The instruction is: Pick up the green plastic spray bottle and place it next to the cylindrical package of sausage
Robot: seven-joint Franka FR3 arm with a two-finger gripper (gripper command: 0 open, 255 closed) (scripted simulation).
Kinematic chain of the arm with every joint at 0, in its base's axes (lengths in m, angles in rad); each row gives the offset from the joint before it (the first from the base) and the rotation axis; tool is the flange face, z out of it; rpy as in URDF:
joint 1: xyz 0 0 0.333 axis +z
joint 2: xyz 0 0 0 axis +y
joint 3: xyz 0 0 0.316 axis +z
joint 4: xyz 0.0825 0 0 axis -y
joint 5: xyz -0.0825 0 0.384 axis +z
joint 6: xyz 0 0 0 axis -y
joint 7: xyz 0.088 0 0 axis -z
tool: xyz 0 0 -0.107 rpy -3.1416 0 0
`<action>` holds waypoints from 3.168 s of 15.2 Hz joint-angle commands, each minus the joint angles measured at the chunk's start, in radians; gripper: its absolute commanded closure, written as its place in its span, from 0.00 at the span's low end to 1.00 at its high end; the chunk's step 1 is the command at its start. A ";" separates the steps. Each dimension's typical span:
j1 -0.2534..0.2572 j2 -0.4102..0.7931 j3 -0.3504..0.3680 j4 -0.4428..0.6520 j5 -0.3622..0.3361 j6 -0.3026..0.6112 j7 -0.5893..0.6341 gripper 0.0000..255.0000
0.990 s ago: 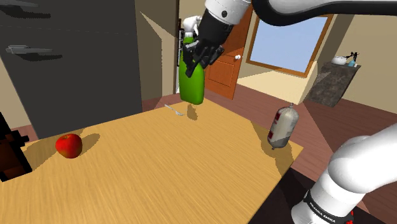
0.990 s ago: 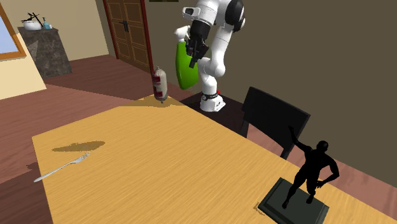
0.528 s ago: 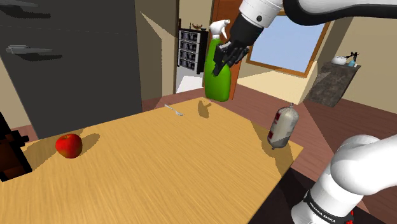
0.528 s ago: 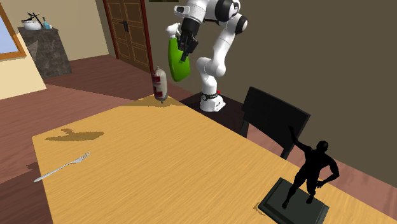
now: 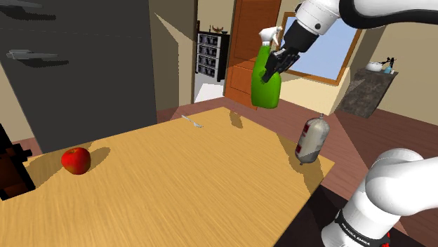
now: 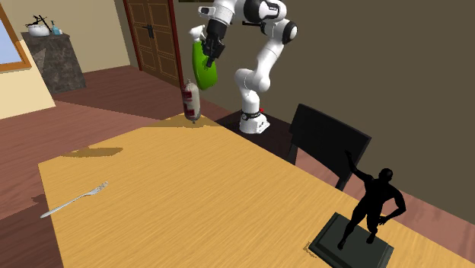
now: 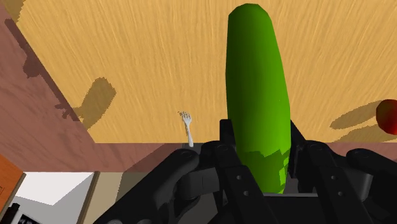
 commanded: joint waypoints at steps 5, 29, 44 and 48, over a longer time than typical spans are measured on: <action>-0.013 -0.101 -0.148 -0.073 -0.042 -0.038 -0.137 1.00; -0.090 -0.075 -0.760 0.081 -0.284 -0.150 -0.692 1.00; 0.040 0.115 -1.134 0.357 -0.318 -0.167 -0.978 1.00; 0.027 0.100 -1.144 0.296 -0.331 -0.120 -0.984 1.00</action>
